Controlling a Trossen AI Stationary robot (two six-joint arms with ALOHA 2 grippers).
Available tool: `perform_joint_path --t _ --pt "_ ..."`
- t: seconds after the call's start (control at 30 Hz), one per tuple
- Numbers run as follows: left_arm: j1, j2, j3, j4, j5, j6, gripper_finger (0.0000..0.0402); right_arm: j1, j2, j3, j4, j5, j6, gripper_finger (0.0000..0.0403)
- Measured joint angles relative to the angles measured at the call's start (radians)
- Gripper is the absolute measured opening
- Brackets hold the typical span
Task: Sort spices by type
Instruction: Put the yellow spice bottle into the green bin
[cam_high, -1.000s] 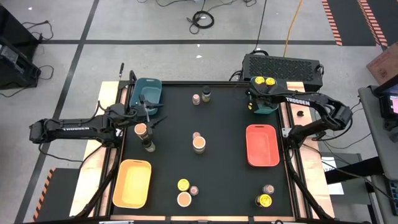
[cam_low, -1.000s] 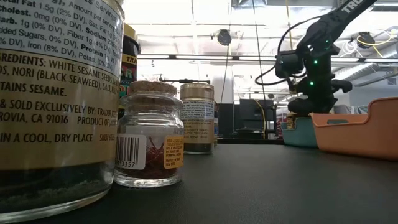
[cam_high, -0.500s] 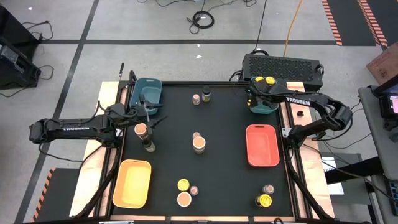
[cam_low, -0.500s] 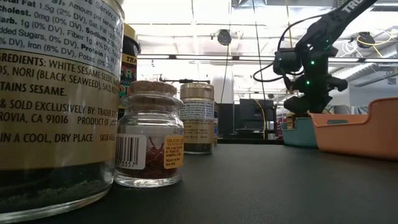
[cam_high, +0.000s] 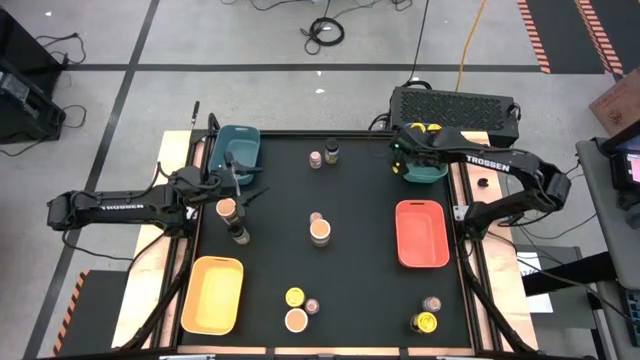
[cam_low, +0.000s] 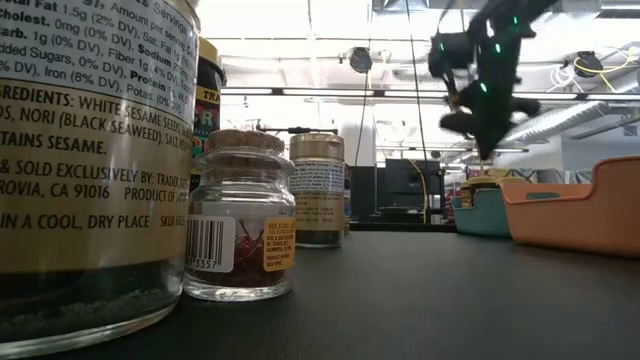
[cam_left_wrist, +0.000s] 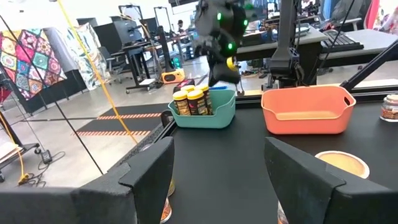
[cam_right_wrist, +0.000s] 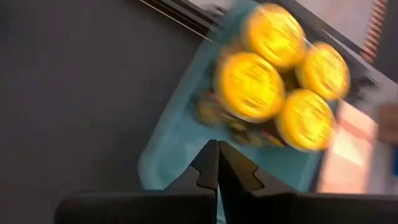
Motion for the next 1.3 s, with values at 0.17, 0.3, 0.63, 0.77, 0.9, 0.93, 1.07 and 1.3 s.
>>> perform_joint_path --t 0.17,0.3,0.63,0.77,0.9,0.93,1.07,1.3 --pt "0.0 0.0 0.0 0.0 0.074 0.0 0.0251 0.162 0.0 0.119 0.036 -0.113 -0.053 0.0" --pt "0.0 0.0 0.0 0.0 0.121 0.0 0.0251 0.305 0.0 0.193 0.077 -0.201 -0.064 0.0" --pt "0.0 0.0 0.0 -0.018 0.125 0.001 0.0251 0.642 0.0 0.266 0.089 -0.542 0.284 0.0" --pt "0.0 0.0 0.0 -0.025 0.125 0.0 0.0251 0.773 0.004 0.266 0.092 -0.634 0.602 0.0" --pt "0.0 0.0 0.0 -0.026 0.126 0.001 0.0251 0.891 0.007 0.266 0.104 -0.699 0.941 0.0" --pt "0.0 0.0 0.0 -0.024 0.126 0.002 0.0251 0.918 0.008 0.266 0.113 -0.705 1.021 0.0" --pt "0.0 0.0 0.0 -0.002 0.126 0.024 0.0251 1.014 0.013 0.266 0.109 -0.721 1.261 0.0" --pt "0.0 0.0 0.0 0.024 0.128 0.027 0.0251 1.142 0.029 0.265 0.091 -0.724 1.476 0.0"
